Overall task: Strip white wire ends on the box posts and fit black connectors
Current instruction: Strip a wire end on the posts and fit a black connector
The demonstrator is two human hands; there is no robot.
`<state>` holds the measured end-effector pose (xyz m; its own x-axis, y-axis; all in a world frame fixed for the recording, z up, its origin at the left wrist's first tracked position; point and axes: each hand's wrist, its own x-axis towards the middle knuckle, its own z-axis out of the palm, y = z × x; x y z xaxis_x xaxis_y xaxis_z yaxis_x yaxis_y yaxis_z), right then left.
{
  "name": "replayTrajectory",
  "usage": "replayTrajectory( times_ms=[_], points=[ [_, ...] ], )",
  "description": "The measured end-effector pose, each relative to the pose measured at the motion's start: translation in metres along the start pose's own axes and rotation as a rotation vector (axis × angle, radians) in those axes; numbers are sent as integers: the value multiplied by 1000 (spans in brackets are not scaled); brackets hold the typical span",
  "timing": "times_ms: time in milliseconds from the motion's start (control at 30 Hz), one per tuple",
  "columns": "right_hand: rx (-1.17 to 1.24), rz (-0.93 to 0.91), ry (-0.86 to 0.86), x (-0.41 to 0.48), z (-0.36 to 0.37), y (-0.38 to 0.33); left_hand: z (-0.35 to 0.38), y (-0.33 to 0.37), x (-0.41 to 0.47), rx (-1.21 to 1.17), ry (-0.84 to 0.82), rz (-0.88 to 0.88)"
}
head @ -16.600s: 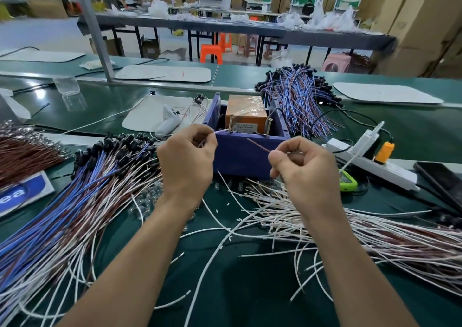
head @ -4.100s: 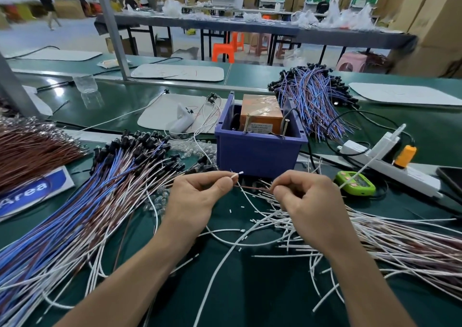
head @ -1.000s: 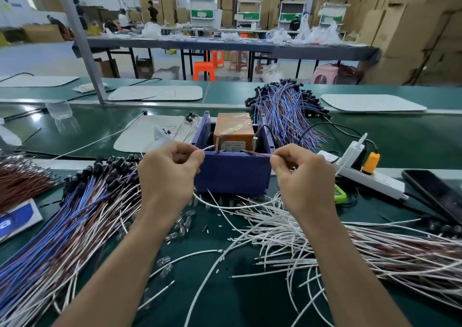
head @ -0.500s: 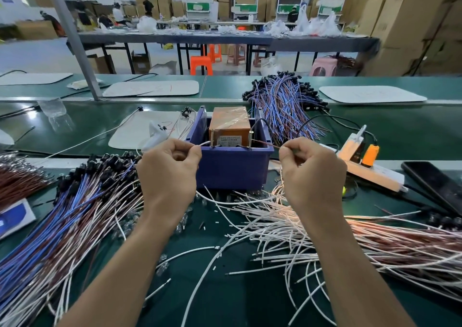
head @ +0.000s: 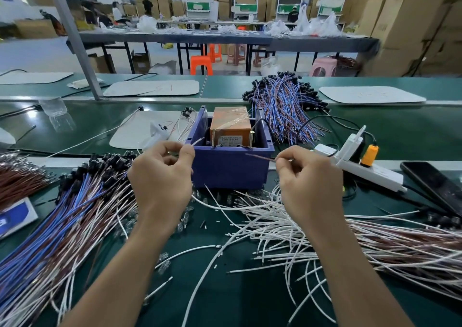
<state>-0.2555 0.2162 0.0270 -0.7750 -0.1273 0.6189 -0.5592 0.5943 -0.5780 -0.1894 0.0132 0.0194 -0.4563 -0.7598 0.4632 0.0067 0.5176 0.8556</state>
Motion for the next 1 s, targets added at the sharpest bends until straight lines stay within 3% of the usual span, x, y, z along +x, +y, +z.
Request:
replayTrajectory(
  times_ms=[200, 300, 400, 500, 567, 633, 667, 733, 800, 900, 1000],
  points=[
    [-132, 67, -513, -11, 0, 1, -7, -15, 5, -138, 13, -103],
    [-152, 112, -692, -14, -1, -5, -14, -28, 19, -255, 93, -273],
    [-136, 79, -633, -16, -2, -10, -21, -38, 25, -148, 111, -346],
    [-131, 16, -492, -19, 1, -12, -26, -32, 12, 259, 180, 10],
    [-158, -44, -417, -23, 9, -17, -22, -12, -9, 230, 37, 345],
    [-160, -101, -311, -29, 18, -20, -11, 0, -35, 171, -352, 554],
    [-148, -110, -250, -30, 21, -21, -5, 2, -47, 149, -556, 549],
    [-113, -100, -144, -31, 23, -19, 3, 3, -62, -10, -864, 312],
    [-90, -112, -55, -31, 21, -18, 9, 1, -64, -239, -990, 83],
    [-66, -148, -53, -29, 18, -18, 11, -5, -56, -416, -1012, -78],
    [-169, -142, -175, -25, 13, -17, 11, -11, -45, -302, -948, -181]
  ],
)
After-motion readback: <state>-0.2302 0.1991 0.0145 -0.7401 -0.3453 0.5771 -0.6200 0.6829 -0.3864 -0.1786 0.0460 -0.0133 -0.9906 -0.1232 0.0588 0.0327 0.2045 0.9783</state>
